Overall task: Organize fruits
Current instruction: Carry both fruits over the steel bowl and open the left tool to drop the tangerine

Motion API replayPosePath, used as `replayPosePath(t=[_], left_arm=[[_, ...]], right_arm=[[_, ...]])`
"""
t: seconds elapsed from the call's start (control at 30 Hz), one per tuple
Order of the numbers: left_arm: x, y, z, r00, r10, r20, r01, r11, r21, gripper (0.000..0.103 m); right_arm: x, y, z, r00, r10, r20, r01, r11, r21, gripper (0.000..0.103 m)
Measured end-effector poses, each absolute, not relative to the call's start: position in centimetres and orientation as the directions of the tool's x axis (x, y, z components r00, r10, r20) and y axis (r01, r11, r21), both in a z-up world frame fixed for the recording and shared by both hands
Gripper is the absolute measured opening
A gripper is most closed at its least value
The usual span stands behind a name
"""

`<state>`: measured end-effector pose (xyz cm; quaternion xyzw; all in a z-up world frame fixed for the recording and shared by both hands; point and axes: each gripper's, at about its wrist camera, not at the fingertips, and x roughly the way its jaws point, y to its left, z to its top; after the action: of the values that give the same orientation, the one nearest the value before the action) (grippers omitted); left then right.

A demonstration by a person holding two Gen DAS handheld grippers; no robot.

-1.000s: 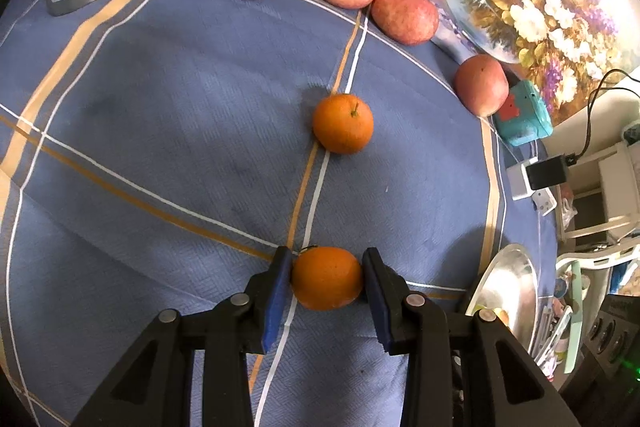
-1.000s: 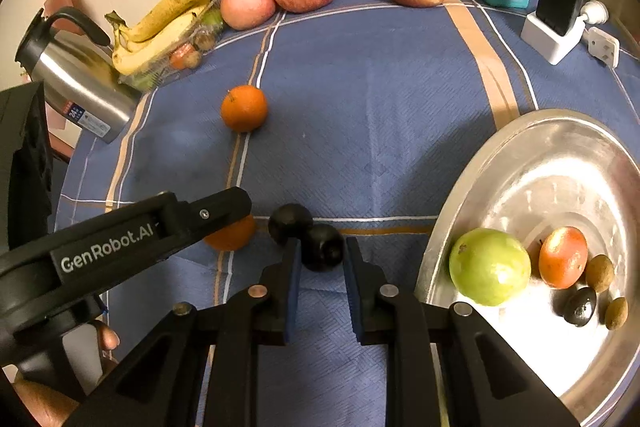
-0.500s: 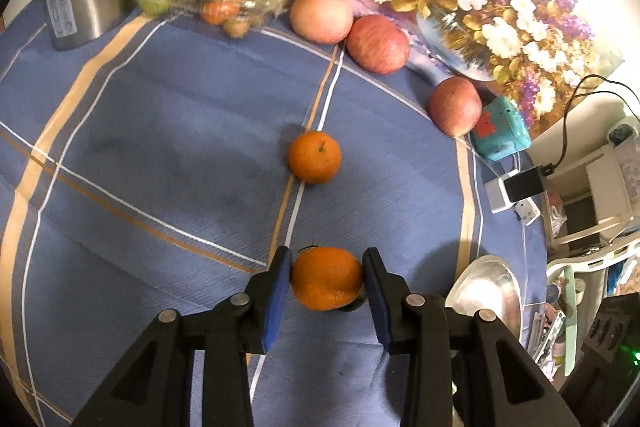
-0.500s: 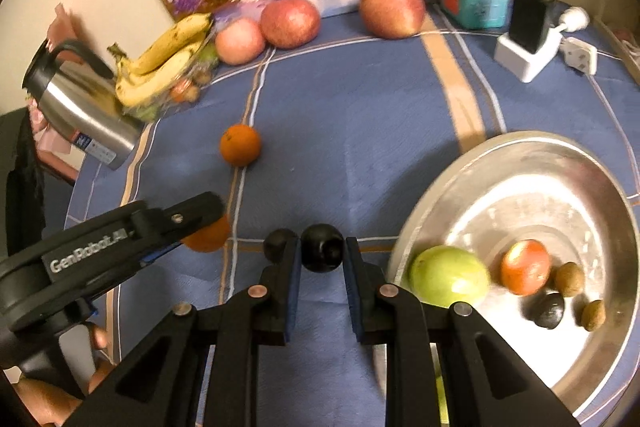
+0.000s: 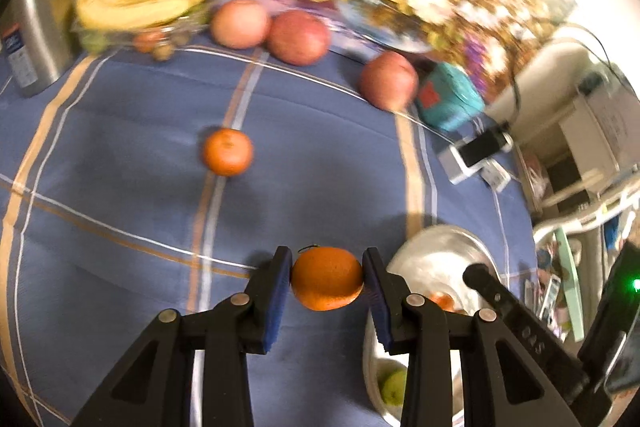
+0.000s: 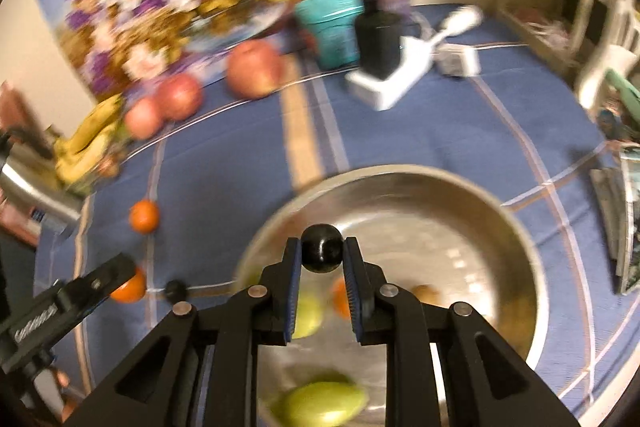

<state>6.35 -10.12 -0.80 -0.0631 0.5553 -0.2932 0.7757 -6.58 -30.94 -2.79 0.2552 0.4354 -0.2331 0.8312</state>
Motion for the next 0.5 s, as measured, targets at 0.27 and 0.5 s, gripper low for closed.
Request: replayPosePath(t=[0.27,0.5], left_arm=[[2.7,-15.2,-0.3,0.170,-0.544,-0.822,0.528,0.754,-0.390,0.039],[1.4,-18.4,-0.8,0.191,-0.544,-0.817,0.597,0.725,-0.343,0.039]], right_arm=[[-9.6,-34.7,-1.2,0.500,-0.237,-0.833,0.687,0.694,0.214,0.022],[-9.8,-35.6,-2.0,0.480,-0.222,-0.849,0.704,0.675,0.222,0.022]])
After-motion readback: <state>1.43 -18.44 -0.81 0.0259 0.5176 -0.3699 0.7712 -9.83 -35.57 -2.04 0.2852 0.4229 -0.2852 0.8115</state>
